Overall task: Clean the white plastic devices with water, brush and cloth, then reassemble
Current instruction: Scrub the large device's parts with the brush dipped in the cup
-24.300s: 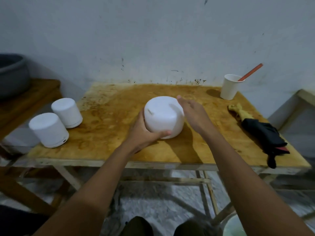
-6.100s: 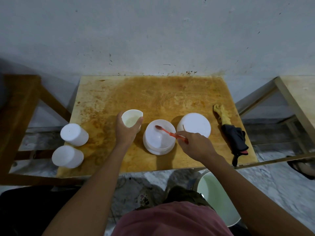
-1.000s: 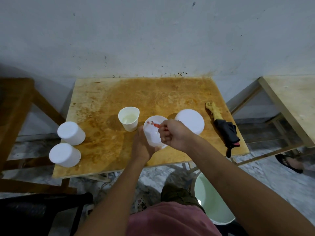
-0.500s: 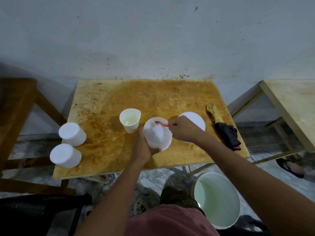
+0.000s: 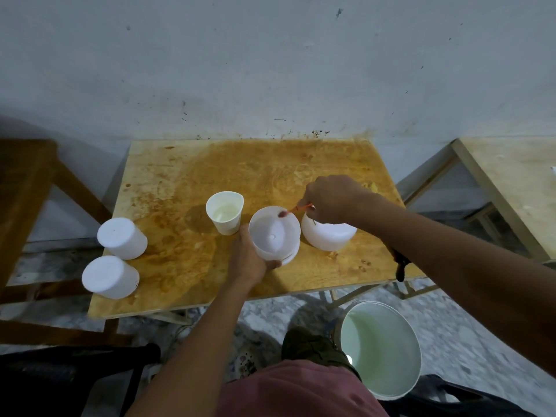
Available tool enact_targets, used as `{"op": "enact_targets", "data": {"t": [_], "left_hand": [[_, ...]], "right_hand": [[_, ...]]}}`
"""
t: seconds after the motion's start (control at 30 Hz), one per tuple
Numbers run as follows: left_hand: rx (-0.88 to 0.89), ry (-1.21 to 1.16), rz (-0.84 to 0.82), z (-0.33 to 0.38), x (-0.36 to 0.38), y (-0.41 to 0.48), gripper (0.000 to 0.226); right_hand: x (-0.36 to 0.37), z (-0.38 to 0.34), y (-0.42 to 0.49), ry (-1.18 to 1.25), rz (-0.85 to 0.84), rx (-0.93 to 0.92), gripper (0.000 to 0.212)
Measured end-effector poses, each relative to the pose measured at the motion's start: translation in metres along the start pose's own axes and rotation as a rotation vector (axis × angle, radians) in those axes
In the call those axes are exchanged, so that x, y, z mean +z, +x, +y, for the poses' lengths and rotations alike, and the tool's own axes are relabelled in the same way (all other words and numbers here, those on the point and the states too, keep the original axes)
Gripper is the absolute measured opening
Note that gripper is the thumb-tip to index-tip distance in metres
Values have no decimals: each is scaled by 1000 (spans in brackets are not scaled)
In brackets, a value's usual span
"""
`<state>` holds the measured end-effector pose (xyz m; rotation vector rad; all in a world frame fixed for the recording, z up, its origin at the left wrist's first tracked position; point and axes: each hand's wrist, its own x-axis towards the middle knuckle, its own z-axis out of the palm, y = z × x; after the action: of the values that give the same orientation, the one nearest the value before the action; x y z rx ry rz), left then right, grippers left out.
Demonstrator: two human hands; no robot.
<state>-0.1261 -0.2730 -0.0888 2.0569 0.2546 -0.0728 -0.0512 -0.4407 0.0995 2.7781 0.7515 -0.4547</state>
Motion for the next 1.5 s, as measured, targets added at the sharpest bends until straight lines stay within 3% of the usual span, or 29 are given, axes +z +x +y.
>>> {"op": "enact_targets", "data": {"t": [0.1,0.23,0.4,0.57,0.63,0.8,0.97,1.07,1.2,1.33,1.5], "left_hand": [[-8,6,1,0,0,1,113],[-2,-8,-2,0,-1,0,115],[5,-22,6,2,-3,-1,114],[46,-41,13,8,-6,-3,112],[64,-33,18,10,-7,-4,106],[108,-52,20,17,-10,-6,92],[45,-18,15,11,-8,-6,111],[50,-22,14,13,-8,-5,110],[68,-25,22,14,-8,-5,106],[56,-11,21,12,-7,-4,105],[64,-30,11,12,-7,-4,101]], "right_hand": [[-1,3,-2,49,-124,12,27],[1,8,-5,46,2,22,28],[10,15,-9,161,-160,73,27],[23,21,-12,53,21,68,31],[30,20,-15,56,20,76,33],[51,7,-30,439,-72,-24,30],[78,-8,-40,396,43,61,37],[85,-11,-44,554,39,56,36],[86,-14,-45,521,100,98,36],[85,-22,-40,665,103,112,33],[83,-40,-27,513,149,118,38]]}}
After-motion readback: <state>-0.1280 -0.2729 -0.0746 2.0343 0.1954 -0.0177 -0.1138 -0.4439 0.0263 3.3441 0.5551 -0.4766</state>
